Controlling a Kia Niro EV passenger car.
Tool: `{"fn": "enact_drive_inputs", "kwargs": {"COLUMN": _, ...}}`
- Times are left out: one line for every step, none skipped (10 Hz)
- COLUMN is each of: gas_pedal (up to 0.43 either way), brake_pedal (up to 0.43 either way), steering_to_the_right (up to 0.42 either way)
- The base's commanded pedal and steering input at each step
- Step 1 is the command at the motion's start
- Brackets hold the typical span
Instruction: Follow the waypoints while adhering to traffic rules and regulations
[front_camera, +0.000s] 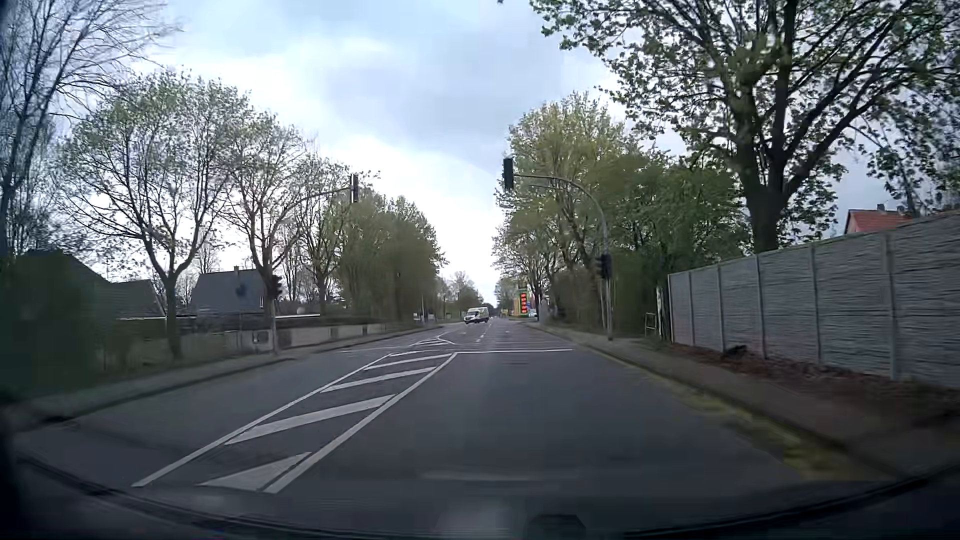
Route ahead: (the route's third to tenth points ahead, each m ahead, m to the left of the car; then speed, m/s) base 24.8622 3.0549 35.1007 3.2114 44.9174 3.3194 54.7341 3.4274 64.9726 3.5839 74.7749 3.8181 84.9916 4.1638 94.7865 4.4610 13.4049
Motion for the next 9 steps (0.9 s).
{"fn": "enact_drive_inputs", "kwargs": {"gas_pedal": 0.150, "brake_pedal": 0.000, "steering_to_the_right": 0.000}}
{"fn": "enact_drive_inputs", "kwargs": {"gas_pedal": 0.150, "brake_pedal": 0.000, "steering_to_the_right": 0.000}}
{"fn": "enact_drive_inputs", "kwargs": {"gas_pedal": 0.150, "brake_pedal": 0.000, "steering_to_the_right": 0.001}}
{"fn": "enact_drive_inputs", "kwargs": {"gas_pedal": 0.150, "brake_pedal": 0.000, "steering_to_the_right": 0.000}}
{"fn": "enact_drive_inputs", "kwargs": {"gas_pedal": 0.150, "brake_pedal": 0.000, "steering_to_the_right": 0.000}}
{"fn": "enact_drive_inputs", "kwargs": {"gas_pedal": 0.150, "brake_pedal": 0.000, "steering_to_the_right": 0.000}}
{"fn": "enact_drive_inputs", "kwargs": {"gas_pedal": 0.150, "brake_pedal": 0.000, "steering_to_the_right": -0.002}}
{"fn": "enact_drive_inputs", "kwargs": {"gas_pedal": 0.150, "brake_pedal": 0.000, "steering_to_the_right": -0.006}}
{"fn": "enact_drive_inputs", "kwargs": {"gas_pedal": 0.150, "brake_pedal": 0.000, "steering_to_the_right": -0.007}}
